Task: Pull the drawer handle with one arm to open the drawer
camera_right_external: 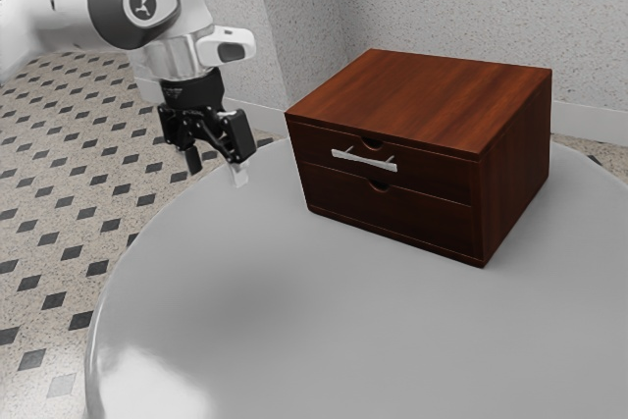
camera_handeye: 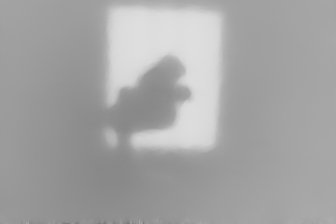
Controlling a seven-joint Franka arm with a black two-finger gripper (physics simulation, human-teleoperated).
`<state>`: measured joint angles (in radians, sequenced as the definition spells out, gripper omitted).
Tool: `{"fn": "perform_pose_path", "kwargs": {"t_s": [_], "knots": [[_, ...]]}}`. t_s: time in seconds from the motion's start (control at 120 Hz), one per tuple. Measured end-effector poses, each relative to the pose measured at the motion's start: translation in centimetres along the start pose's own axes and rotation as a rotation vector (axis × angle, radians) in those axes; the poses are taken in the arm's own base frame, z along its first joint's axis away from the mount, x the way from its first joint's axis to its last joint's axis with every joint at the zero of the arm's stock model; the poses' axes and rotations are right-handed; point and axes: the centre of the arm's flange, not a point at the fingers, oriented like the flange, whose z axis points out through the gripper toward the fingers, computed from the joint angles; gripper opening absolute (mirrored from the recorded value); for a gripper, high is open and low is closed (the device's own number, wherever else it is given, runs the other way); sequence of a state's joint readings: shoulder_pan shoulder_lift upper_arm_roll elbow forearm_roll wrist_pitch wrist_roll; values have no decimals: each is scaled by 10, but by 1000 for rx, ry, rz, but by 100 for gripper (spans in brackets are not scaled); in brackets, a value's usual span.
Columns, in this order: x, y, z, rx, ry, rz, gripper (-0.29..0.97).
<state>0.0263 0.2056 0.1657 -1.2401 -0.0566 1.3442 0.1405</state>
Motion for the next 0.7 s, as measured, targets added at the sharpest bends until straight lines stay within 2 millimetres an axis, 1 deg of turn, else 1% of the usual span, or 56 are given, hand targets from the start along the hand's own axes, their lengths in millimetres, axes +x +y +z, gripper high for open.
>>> {"fn": "perform_pose_path", "kwargs": {"t_s": [0.208, 0.233, 0.258, 0.3, 0.333, 0.367, 0.408, 0.467, 0.558, 0.625, 0.7], "knots": [[-1, -6, 0, -4, -5, -32, 68], [-3, -6, -3, -3, 1, -35, 68], [-9, -6, -15, -2, 21, -36, 68], [-37, 0, -61, 0, 117, -18, 68], [-54, 6, -89, 0, 186, 16, 68], [-63, 15, -104, -12, 234, 72, 68], [-65, 29, -113, -50, 276, 161, 68], [-63, 47, -118, -86, 318, 305, 68], [-58, 72, -115, -129, 343, 508, 68], [-48, 82, -106, -136, 339, 624, 68], [-38, 89, -98, -82, 333, 734, 68]]}}
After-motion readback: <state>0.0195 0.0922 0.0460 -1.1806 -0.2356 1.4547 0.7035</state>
